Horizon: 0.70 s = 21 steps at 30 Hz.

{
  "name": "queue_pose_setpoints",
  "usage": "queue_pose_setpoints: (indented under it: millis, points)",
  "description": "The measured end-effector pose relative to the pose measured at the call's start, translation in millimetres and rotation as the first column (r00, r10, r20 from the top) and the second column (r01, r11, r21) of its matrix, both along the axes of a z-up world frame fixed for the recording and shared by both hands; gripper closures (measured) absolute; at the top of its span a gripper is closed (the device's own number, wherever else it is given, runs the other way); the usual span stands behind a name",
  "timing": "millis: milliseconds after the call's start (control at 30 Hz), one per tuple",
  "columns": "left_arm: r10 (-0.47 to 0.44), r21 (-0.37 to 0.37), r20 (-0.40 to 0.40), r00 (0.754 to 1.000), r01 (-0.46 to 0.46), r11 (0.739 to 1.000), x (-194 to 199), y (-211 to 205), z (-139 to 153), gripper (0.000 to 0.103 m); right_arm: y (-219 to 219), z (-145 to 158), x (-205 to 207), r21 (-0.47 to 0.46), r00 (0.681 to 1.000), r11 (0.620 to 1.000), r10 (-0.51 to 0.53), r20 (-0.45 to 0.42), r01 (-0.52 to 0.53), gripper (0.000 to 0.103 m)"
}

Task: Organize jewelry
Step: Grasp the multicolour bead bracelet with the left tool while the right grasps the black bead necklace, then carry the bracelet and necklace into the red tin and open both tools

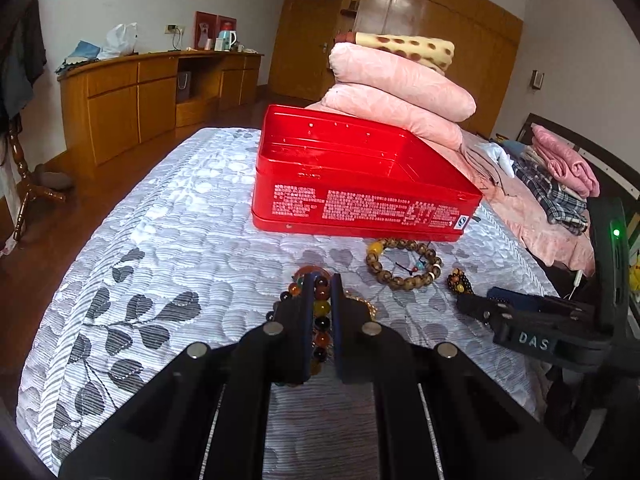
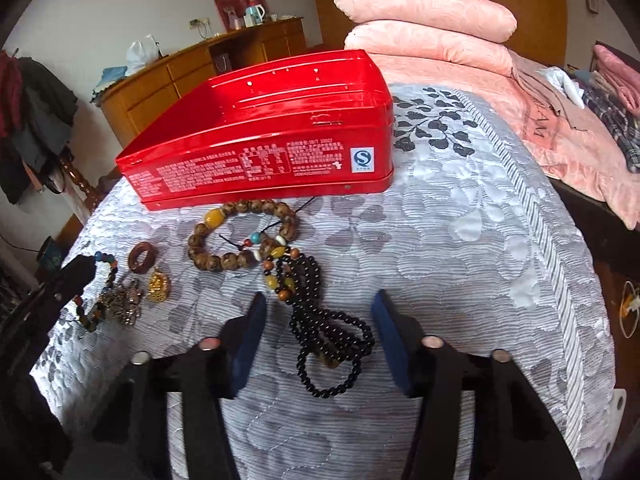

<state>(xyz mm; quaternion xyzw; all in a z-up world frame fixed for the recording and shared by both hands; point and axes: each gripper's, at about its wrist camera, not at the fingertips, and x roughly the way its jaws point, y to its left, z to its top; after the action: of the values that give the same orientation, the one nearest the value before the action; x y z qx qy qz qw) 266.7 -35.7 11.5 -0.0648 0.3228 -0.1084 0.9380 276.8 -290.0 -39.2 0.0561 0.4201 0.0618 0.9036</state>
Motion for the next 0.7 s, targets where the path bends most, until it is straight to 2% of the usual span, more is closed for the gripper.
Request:
queue_pose_setpoints:
  millis: [67,100,133,167,567,700]
  points:
    - [-0.005,-0.002,-0.004,1.000,0.005,1.000,-0.5,-0.6,-1.0,0.096,1.6,0.4,-0.9,0.002,1.000,1.000,0.017,0.005,-0.017,0.068]
    - [-0.006,-0.002,-0.005,1.000,0.006,1.000,-0.8,-0.9,-1.4,0.096,3.1,1.0,-2.0,0.001,1.000,1.000,0.027,0.008,-0.027,0.073]
    - [-0.007,-0.003,-0.006,1.000,0.006,1.000,-0.9,-1.2,-1.8,0.096,4.5,1.1,-3.3,0.009,0.999,0.999,0.042,0.008,-0.042,0.083]
    - [-0.007,-0.004,-0.006,1.000,0.007,1.000,-1.3,-0.9,-1.8,0.096,5.5,0.7,-5.3,0.014,0.999,0.999,0.047,0.004,-0.047,0.085]
    - [-0.012,-0.008,-0.014,1.000,0.012,1.000,-5.2,-1.9,-3.7,0.096,13.0,-3.0,-9.2,-0.009,0.998,0.998,0.057,-0.004,-0.057,0.084]
    - [-0.011,-0.008,-0.017,1.000,0.011,1.000,-6.2,-2.1,-3.8,0.096,10.0,-2.5,-12.0,0.017,0.999,0.998,0.053,0.002,-0.053,0.086]
